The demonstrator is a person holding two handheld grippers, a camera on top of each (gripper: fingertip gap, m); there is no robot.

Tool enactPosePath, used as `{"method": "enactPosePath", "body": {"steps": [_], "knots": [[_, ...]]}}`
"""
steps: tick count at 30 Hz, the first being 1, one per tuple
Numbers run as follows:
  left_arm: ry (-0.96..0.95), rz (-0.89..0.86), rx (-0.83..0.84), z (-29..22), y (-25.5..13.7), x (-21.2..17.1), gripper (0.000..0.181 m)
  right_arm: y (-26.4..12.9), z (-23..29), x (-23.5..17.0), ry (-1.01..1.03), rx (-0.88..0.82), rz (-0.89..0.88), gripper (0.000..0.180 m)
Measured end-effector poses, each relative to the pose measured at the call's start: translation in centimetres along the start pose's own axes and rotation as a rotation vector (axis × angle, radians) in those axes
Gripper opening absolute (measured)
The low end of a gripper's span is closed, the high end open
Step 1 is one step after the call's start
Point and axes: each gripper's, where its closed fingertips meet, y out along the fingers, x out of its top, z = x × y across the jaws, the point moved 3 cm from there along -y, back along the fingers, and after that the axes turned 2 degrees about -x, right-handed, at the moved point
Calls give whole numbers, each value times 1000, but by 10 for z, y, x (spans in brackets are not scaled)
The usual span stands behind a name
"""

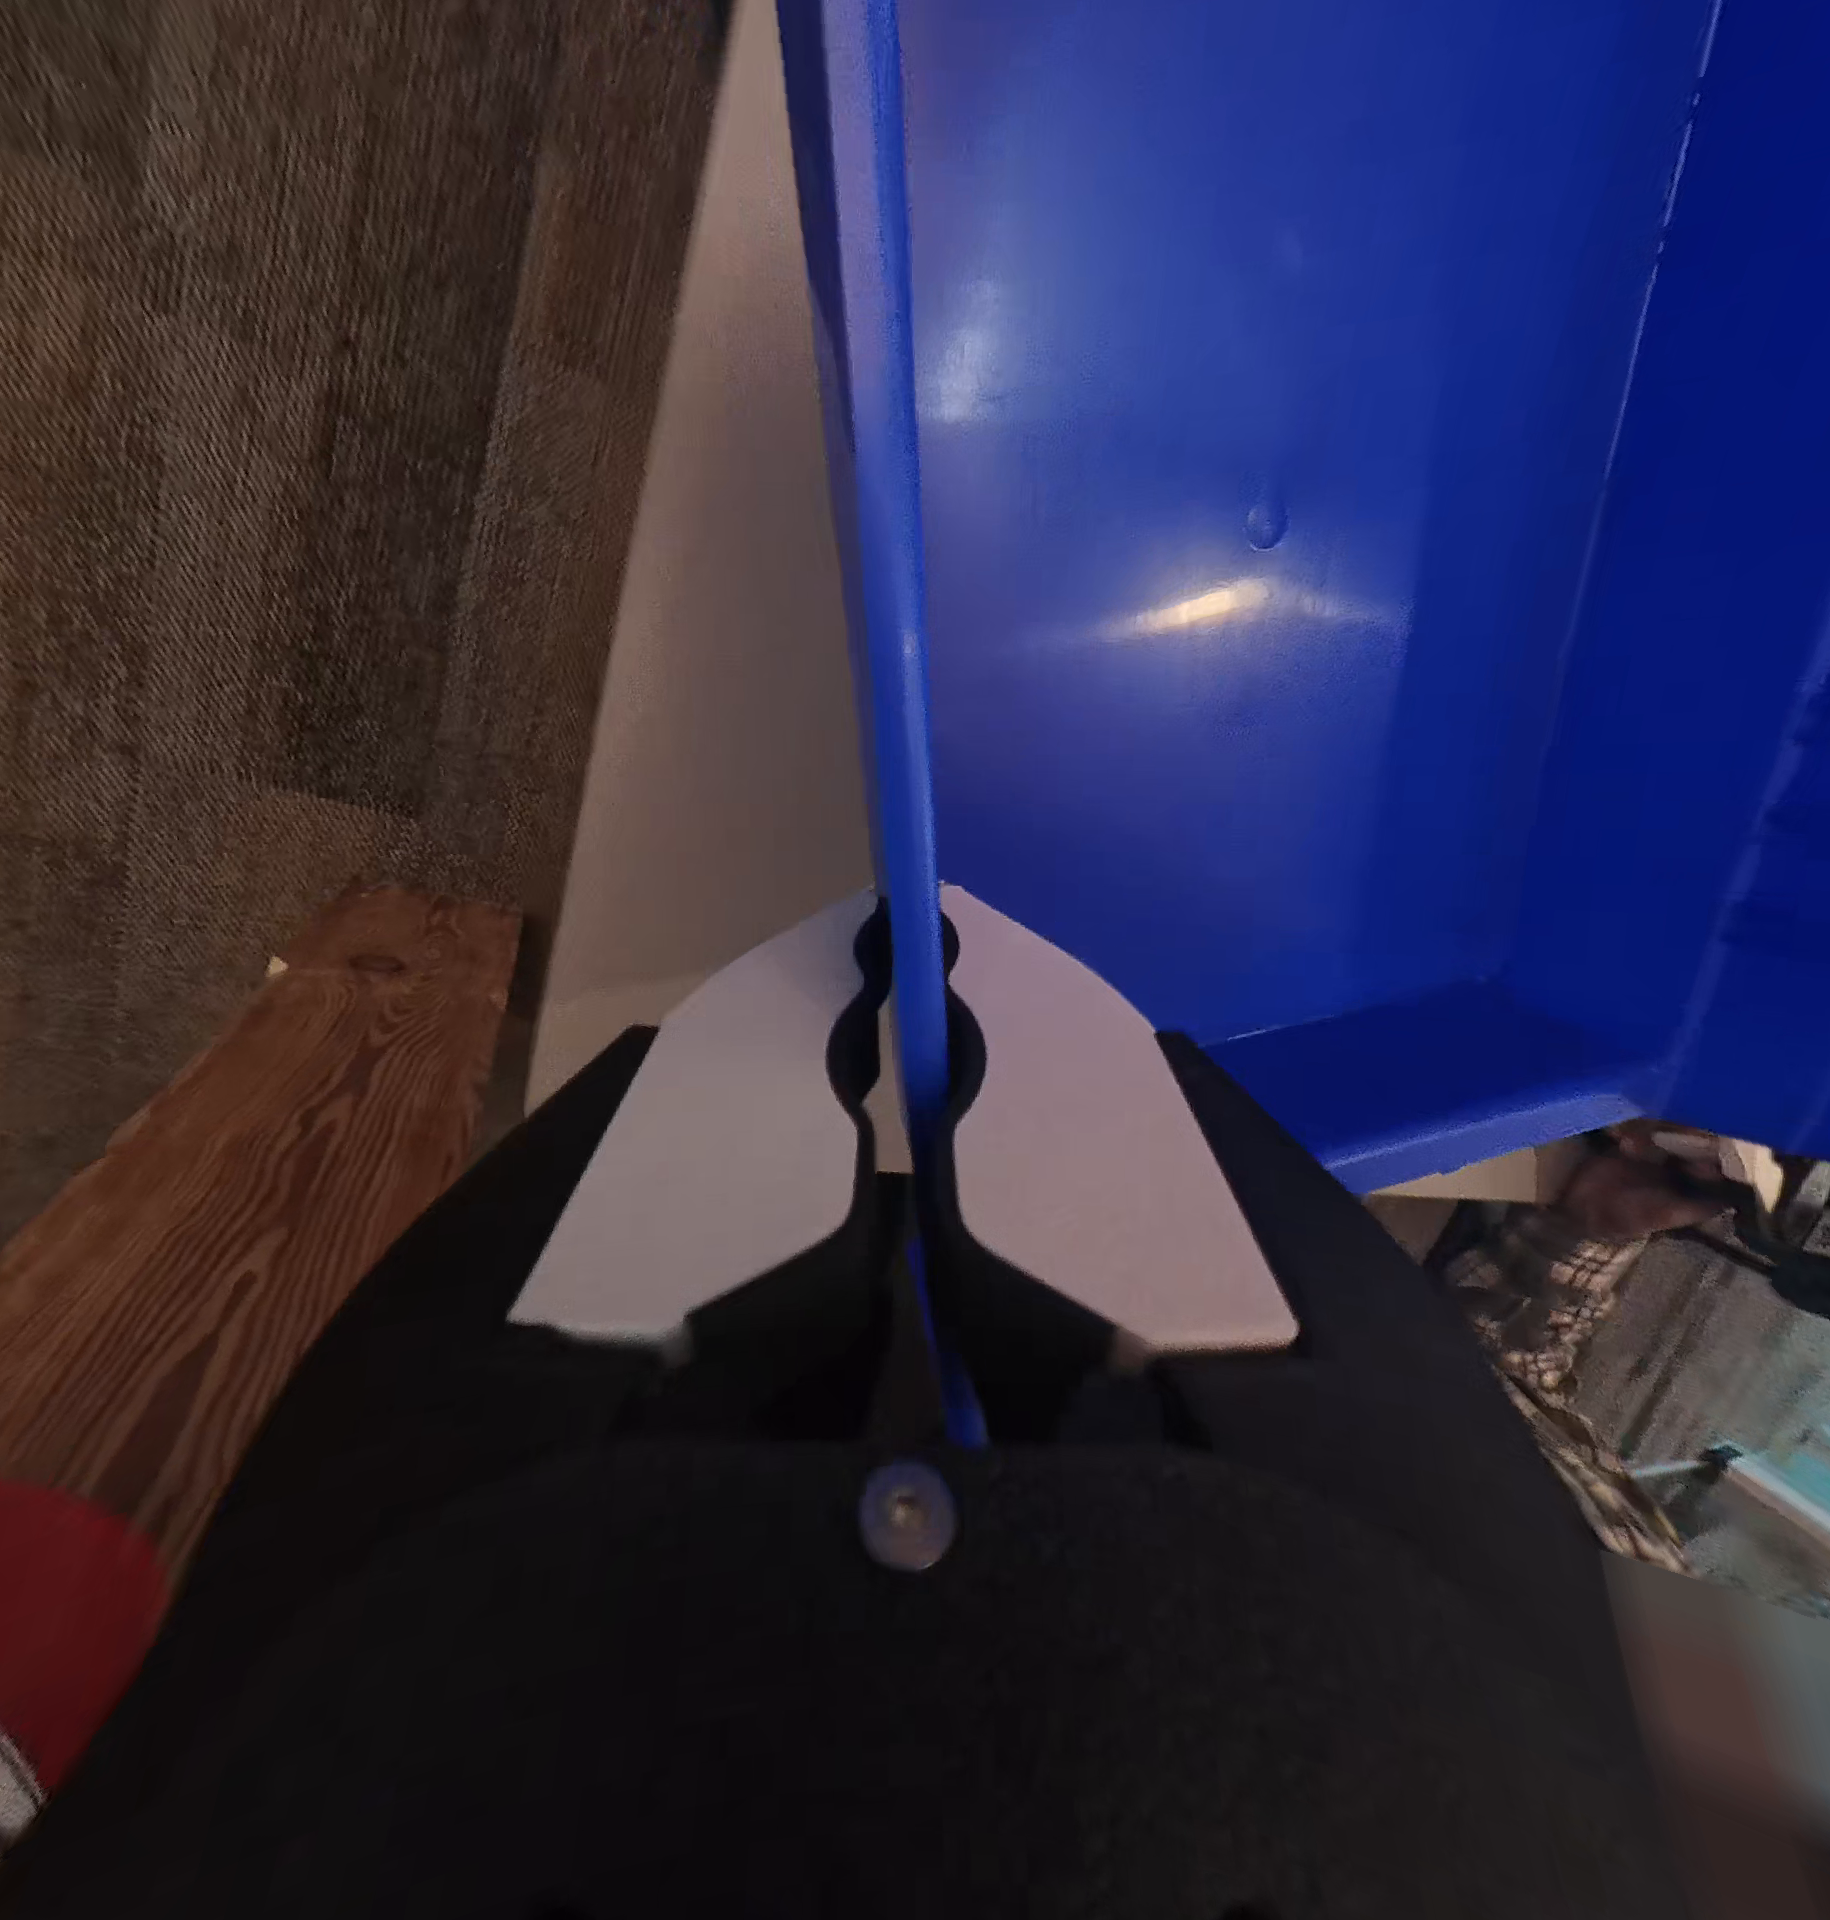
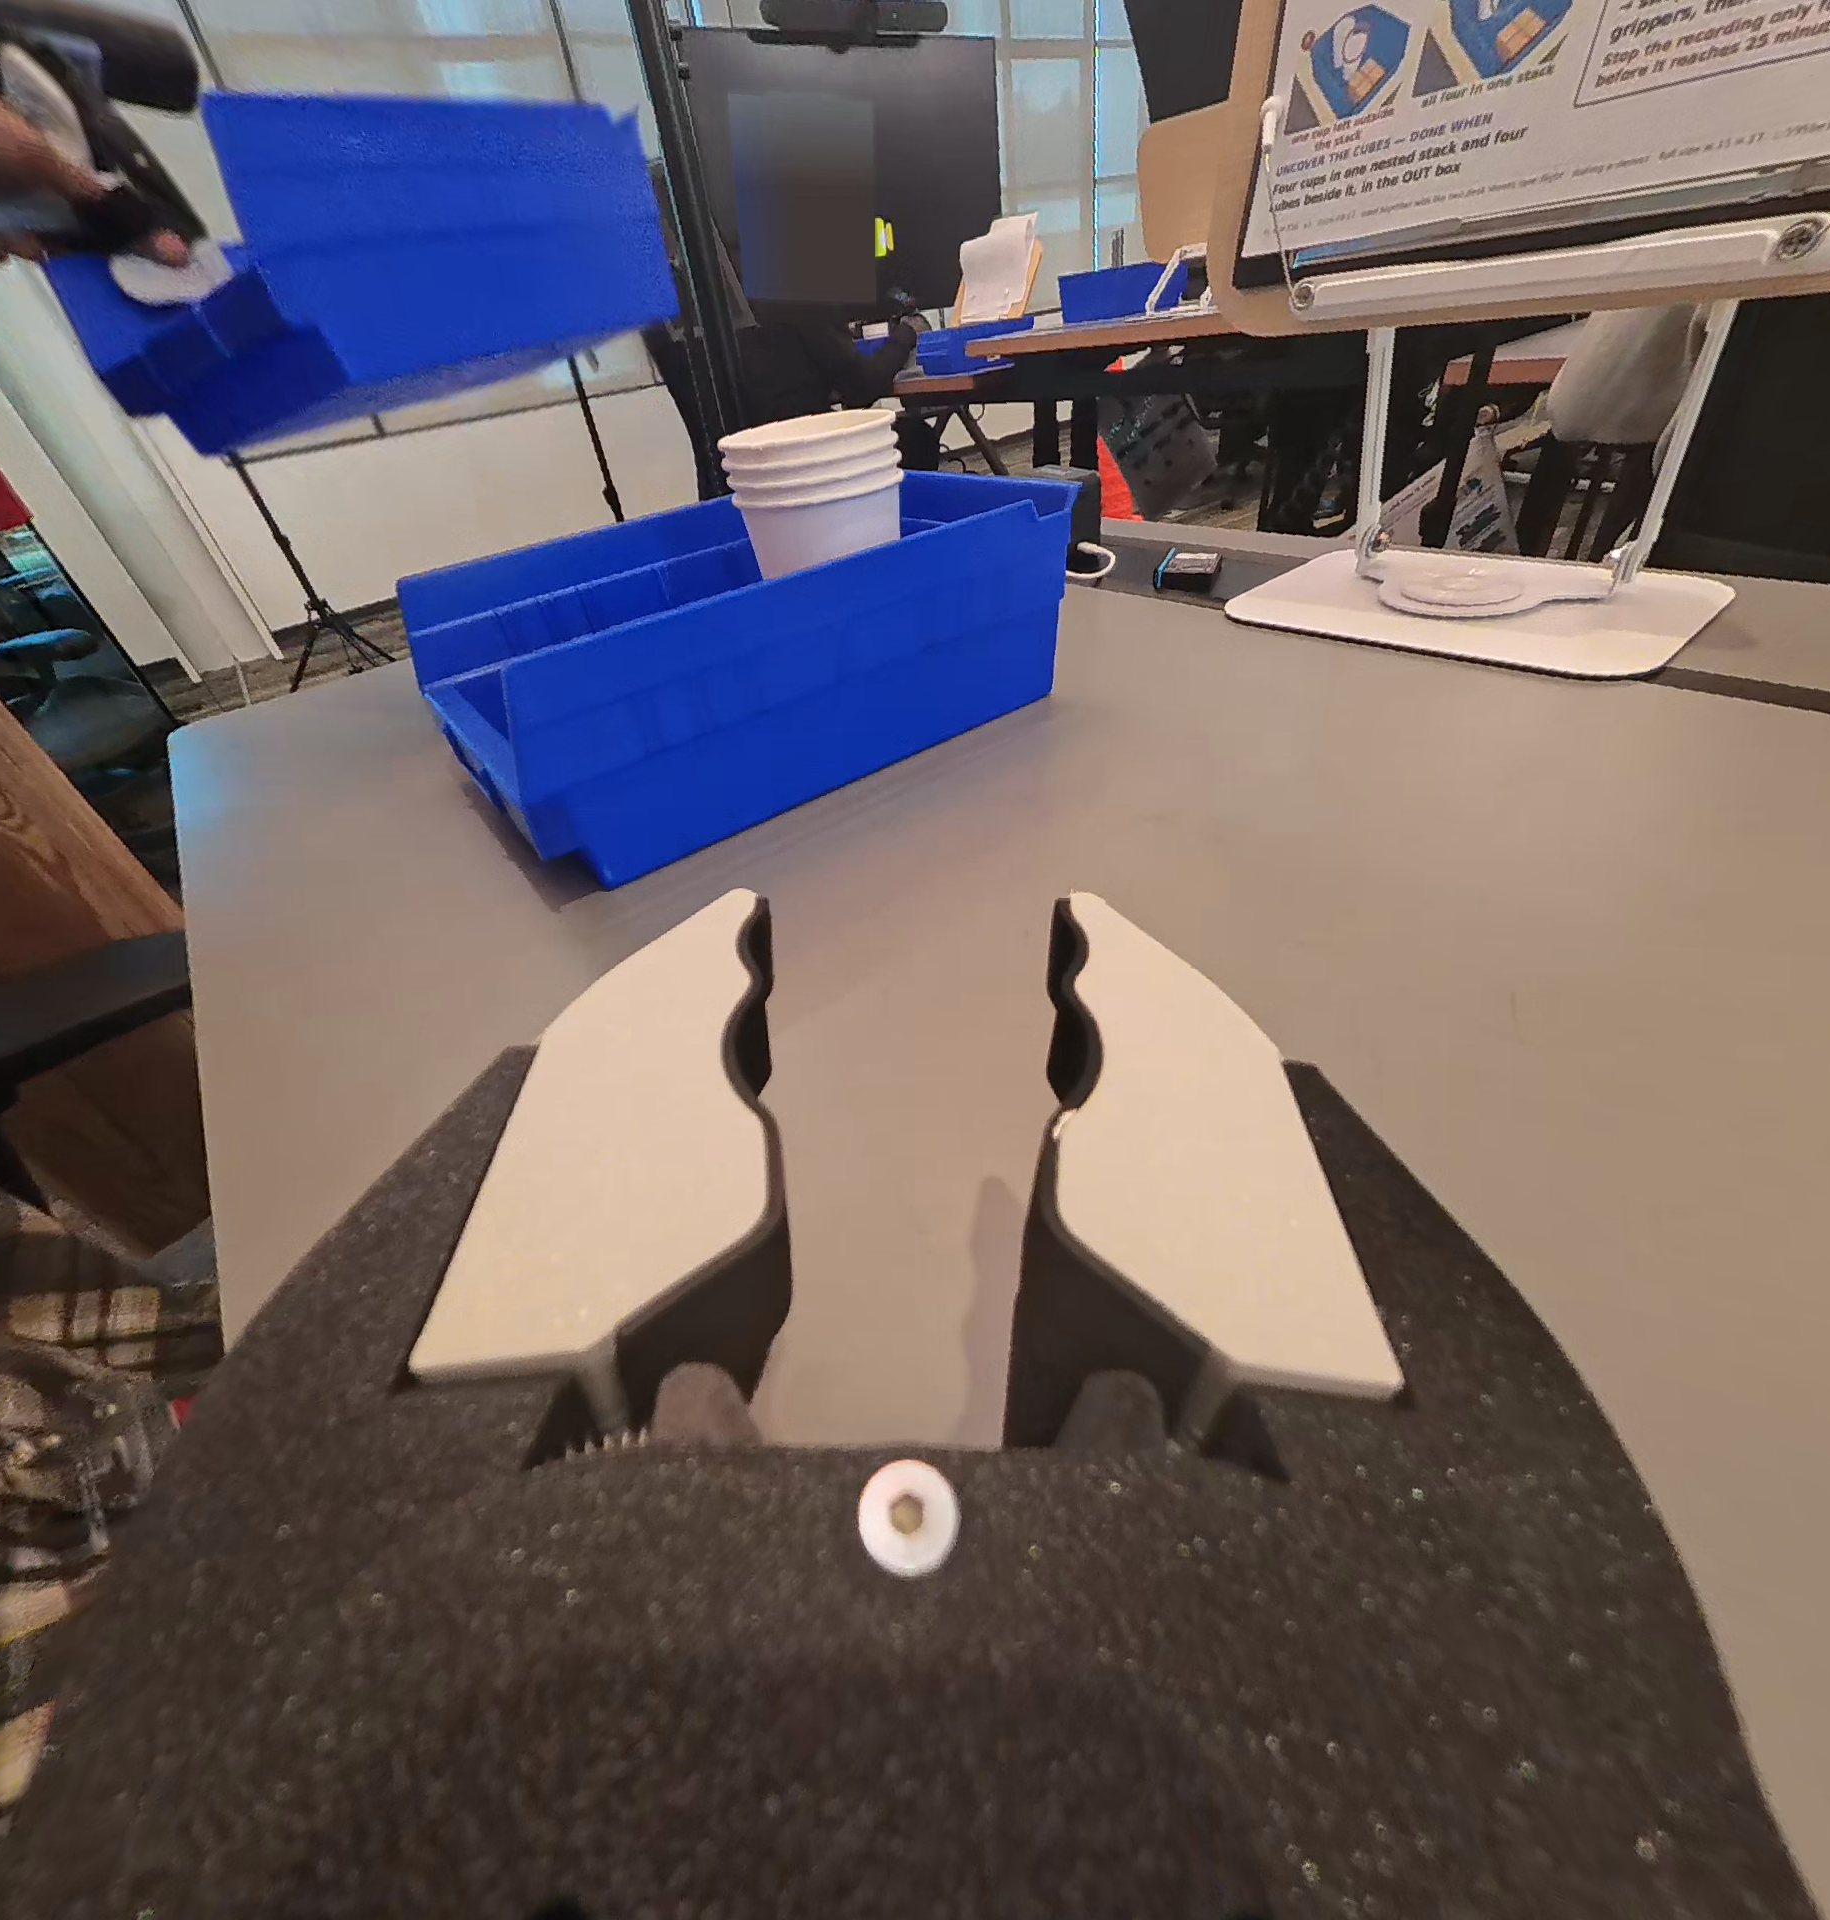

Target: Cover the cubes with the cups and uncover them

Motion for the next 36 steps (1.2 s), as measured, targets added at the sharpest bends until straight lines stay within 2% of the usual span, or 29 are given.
{"method": "enactPosePath", "body": {"steps": [4, 8, 13, 18, 23, 27, 36], "knots": [[135, -10, -2, -79, -20, 19, 5, 0, 1, 0, -10, -8, 1, 51], [280, -4, -29, -183, -13, 32, 4, -3, -1, 2, -4, -27, -18, 49], [444, 47, -135, -313, 33, 16, 4, -34, 2, 4, 141, -39, -20, 47], [508, 128, -237, -399, 106, -21, 6, -90, 2, 21, 177, -131, -9, 48], [538, 194, -184, -442, 180, -62, 7, -140, 0, 29, 172, -265, 52, 49], [518, 233, -132, -458, 231, -93, 7, -165, 0, 35, 201, -312, 49, 50], [429, 284, -132, -473, 302, -137, 7, -164, 7, 29, 231, -262, 106, 50]]}}
